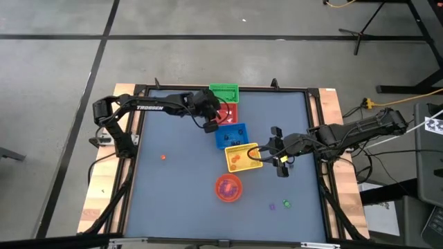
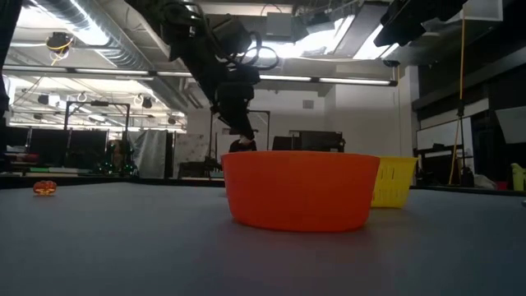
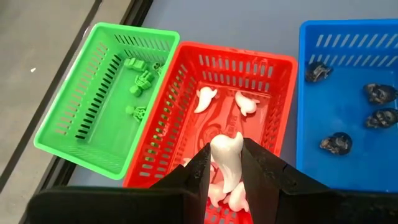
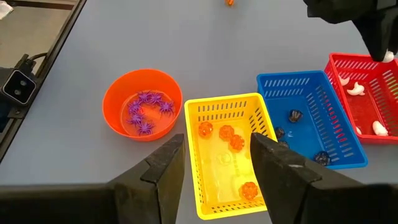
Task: Sort Halloween decoration
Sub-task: Put the white ghost toy into the red bin, then put the purple spider toy into the orange bin
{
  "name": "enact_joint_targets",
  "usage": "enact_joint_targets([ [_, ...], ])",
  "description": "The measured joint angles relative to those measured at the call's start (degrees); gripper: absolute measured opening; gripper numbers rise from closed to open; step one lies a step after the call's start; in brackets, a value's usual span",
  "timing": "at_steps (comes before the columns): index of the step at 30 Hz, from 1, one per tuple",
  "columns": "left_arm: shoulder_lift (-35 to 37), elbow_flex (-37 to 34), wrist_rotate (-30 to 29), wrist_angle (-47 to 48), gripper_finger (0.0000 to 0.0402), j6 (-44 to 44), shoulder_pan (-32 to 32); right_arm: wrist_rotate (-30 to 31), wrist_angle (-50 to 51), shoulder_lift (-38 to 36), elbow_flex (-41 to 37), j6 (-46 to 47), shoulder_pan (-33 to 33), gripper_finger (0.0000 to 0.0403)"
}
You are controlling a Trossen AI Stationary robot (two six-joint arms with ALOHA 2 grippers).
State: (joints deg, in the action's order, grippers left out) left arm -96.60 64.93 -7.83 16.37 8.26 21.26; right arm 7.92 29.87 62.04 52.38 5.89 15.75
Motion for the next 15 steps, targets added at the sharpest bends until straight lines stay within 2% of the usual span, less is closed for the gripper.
enact_joint_targets([
  [4,0.0,0.0,-0.3,-0.8,0.0071,0.0,0.0,0.0,0.0,0.0,0.0,0.0,0.0,0.0182],
  [8,0.0,0.0,-0.6,-0.8,0.0104,0.0,0.1,-0.4,1.1,0.0,0.1,1.2,0.0,0.0182],
  [11,0.0,0.0,-0.9,-0.7,0.0131,-0.1,0.1,-3.0,9.0,-0.2,2.8,3.7,0.0,0.0182],
  [15,0.0,0.0,-0.9,-0.7,0.0146,-0.4,0.1,-3.0,21.4,-0.4,7.0,11.0,0.0,0.0182],
])
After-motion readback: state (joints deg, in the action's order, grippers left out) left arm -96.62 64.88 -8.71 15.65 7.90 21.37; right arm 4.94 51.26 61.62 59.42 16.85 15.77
